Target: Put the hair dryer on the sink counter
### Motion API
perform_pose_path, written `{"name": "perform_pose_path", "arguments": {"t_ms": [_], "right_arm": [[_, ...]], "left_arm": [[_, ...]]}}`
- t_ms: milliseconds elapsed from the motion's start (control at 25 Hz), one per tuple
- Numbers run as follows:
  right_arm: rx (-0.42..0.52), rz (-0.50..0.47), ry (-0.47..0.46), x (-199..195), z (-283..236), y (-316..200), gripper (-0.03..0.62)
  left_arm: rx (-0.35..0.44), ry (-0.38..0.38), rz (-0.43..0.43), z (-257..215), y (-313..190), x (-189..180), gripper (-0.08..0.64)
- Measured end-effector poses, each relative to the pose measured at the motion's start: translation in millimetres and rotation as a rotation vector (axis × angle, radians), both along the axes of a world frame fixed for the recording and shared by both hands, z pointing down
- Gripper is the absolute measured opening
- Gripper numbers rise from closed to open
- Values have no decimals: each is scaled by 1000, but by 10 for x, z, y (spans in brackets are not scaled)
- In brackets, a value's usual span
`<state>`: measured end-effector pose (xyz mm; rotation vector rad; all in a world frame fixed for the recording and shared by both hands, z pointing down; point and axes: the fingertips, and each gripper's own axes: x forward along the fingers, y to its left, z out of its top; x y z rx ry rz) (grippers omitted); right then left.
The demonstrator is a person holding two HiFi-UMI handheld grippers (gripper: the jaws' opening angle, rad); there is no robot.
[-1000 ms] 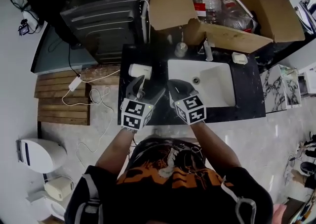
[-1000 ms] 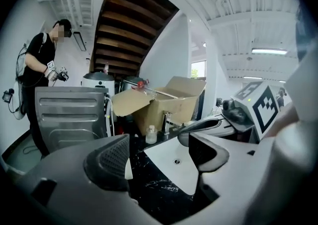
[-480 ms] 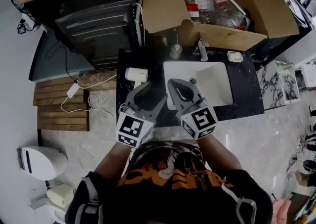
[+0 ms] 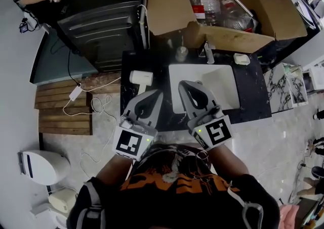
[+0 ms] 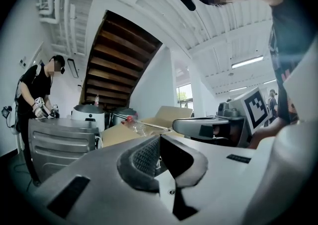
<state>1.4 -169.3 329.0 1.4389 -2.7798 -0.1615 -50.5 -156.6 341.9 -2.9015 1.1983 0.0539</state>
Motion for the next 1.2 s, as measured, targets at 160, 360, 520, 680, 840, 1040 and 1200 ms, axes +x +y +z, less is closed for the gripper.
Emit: {"name": "perform_pose_path", "arguments": {"t_ms": [160, 360, 520, 680, 840, 1040, 1200], "right_arm": [[60, -25, 12, -105, -151, 71, 14], [91, -35, 26, -178, -237, 138, 14], [83, -37, 29, -169, -223, 135, 14], [84, -44, 34, -169, -197, 160, 14], [77, -47, 33, -150, -170, 191, 14], [78, -49, 29, -137, -182, 206, 14], [72, -47, 30, -116, -160, 229, 14]], "left_arm": [[17, 6, 14, -53, 42, 23, 23], [15, -4, 27, -48, 67, 64, 23], [5, 2, 29, -45, 68, 73, 23], [1, 0, 25, -27, 83, 85, 23], [2, -7, 26, -27, 121, 117, 23], [-3, -8, 31, -33, 142, 146, 23], [-3, -14, 34, -17, 167, 168, 23]]}}
